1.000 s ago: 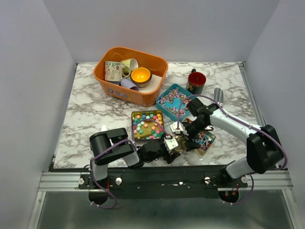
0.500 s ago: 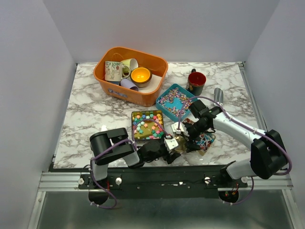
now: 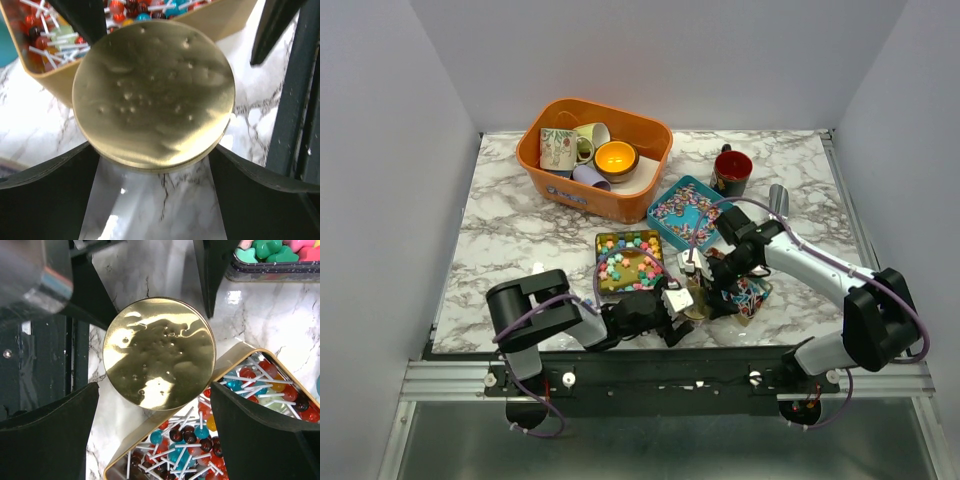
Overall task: Pack the candies
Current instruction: Reset both arms
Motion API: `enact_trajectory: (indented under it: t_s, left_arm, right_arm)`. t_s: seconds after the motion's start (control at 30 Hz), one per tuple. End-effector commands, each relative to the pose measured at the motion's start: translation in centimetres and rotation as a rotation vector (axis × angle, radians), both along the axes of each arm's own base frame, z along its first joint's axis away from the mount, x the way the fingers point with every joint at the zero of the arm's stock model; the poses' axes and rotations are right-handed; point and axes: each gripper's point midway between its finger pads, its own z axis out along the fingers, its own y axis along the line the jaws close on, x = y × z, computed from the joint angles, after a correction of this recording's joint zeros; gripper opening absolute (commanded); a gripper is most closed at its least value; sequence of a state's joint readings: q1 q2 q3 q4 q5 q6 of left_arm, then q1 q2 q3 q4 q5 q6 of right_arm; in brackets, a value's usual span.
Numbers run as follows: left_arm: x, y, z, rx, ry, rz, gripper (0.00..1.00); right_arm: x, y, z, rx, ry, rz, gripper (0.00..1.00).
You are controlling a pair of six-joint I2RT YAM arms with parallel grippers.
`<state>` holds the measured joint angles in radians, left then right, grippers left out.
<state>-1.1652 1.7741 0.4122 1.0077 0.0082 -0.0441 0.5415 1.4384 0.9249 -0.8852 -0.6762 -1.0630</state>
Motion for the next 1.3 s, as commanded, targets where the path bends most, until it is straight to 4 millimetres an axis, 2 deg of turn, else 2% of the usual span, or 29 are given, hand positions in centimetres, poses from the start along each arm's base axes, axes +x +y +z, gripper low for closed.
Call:
enact_trajectory:
  t_s: [0.0,0.03,0.1,0.13,0.2,0.23,0.27,0.3,0.33,0.4,0.43,0.47,0.5,0.53,0.57,0.6,0.63,0.67,0.73,0.77,0.8,0.87,0.9,0.93,0.97,1.0,1.03,1.13,1.27]
  left_arm:
    - [-4.5,4.8,-4.8,0.244,0.158,-0.085,0.99]
    - [-4.6,4.5,-3.5,0.214,0.145,-0.096,0.99]
    - [-4.7,4.9,-2.7,0.212,0.132,-0.100,0.99]
    - [-4.6,4.6,-1.4,0.182,0.114,-0.102,0.99]
    - [-4.6,5.5,-1.2,0.223,0.132,-0.084,0.99]
    - [-4.4,5.5,0.1,0.201,0.122,-0.074,0.99]
    - [-4.5,6.5,0.0,0.239,0.145,-0.058,0.99]
    - [-4.3,7.0,0.5,0.238,0.152,-0.041,0.99]
    - [-3.5,6.9,3.3,0.158,0.129,-0.028,0.99]
    - [-2.4,7.7,6.0,0.142,0.062,0.000,0.99]
    - [-1.4,7.9,9.4,0.062,-0.001,0.030,0.99]
    - [-0.7,8.5,10.6,0.067,-0.061,0.039,0.99]
    - [0.5,8.8,12.8,0.052,-0.137,0.075,0.99]
    - [2.1,10.0,14.3,0.053,-0.195,0.162,0.99]
    - [3.1,11.4,15.4,0.060,-0.221,0.236,0.99]
    - [4.1,12.5,16.5,0.062,-0.234,0.308,0.99]
    - [4.9,13.7,16.5,0.092,-0.242,0.370,0.99]
    - [5.9,15.8,15.8,0.159,-0.241,0.435,0.99]
    - [7.0,18.1,15.8,0.191,-0.254,0.499,0.99]
    - [7.6,19.0,15.6,0.191,-0.249,0.511,0.99]
    - [8.8,21.1,15.0,0.208,-0.239,0.577,0.99]
    - [9.8,22.8,14.6,0.213,-0.220,0.622,0.99]
    - [10.9,24.5,14.7,0.206,-0.199,0.693,0.99]
    - [11.3,25.1,14.7,0.189,-0.180,0.710,0.99]
    - [11.6,25.5,14.7,0.171,-0.152,0.728,0.99]
    - [12.0,25.8,15.3,0.143,-0.145,0.731,0.99]
    - [12.6,27.0,15.6,0.133,-0.138,0.780,0.99]
    - [13.5,28.5,16.6,0.115,-0.163,0.834,0.99]
    - [13.9,29.0,17.8,0.109,-0.233,0.822,0.99]
  right_arm:
    - [0.8,-0.2,1.1,-0.036,-0.017,-0.040,0.98]
    - [1.2,-0.3,1.4,-0.039,-0.034,-0.049,0.98]
    - [2.3,-0.5,2.0,-0.048,-0.064,-0.088,0.98]
    - [2.6,-0.7,2.2,-0.052,-0.068,-0.101,0.98]
    - [3.8,-1.2,3.2,-0.053,-0.075,-0.146,0.98]
    - [4.0,-1.3,3.7,-0.044,-0.076,-0.145,0.98]
    - [4.0,-1.8,4.5,-0.020,-0.051,-0.160,0.98]
    - [4.9,-1.7,5.8,0.006,-0.070,-0.191,0.98]
    - [5.5,-1.8,6.5,0.019,-0.075,-0.226,0.99]
    - [7.8,-2.6,8.7,0.057,-0.095,-0.378,0.99]
    - [8.6,-3.0,9.3,0.065,-0.100,-0.440,1.00]
    - [10.7,-4.0,10.0,0.062,-0.154,-0.533,1.00]
    - [11.3,-4.4,10.7,0.070,-0.134,-0.650,1.00]
    - [12.1,-4.9,11.1,0.070,-0.148,-0.724,1.00]
    - [13.7,-6.0,11.6,0.063,-0.207,-0.813,1.00]
    - [13.9,-6.3,12.3,0.079,-0.203,-0.884,1.00]
    - [14.2,-6.7,12.5,0.079,-0.219,-0.927,1.00]
    - [15.1,-7.6,12.5,0.065,-0.266,-0.996,1.00]
    - [15.6,-8.9,12.6,0.060,-0.296,-1.117,1.00]
    - [16.1,-10.5,12.2,0.018,-0.343,-1.202,1.00]
    - [16.2,-11.1,11.9,-0.002,-0.355,-1.237,1.00]
    - [16.0,-12.4,11.5,-0.046,-0.409,-1.259,1.00]
    - [15.7,-13.3,10.8,-0.085,-0.431,-1.270,1.00]
    - [15.5,-13.8,10.5,-0.100,-0.442,-1.275,1.00]
    - [15.3,-14.3,10.9,-0.092,-0.467,-1.285,1.00]
    - [14.9,-14.7,10.3,-0.109,-0.466,-1.282,1.00]
    - [14.7,-15.0,10.2,-0.109,-0.469,-1.289,1.00]
    - [14.1,-15.7,9.9,-0.104,-0.463,-1.311,1.00]
    - [13.8,-15.5,10.3,-0.069,-0.430,-1.316,1.00]
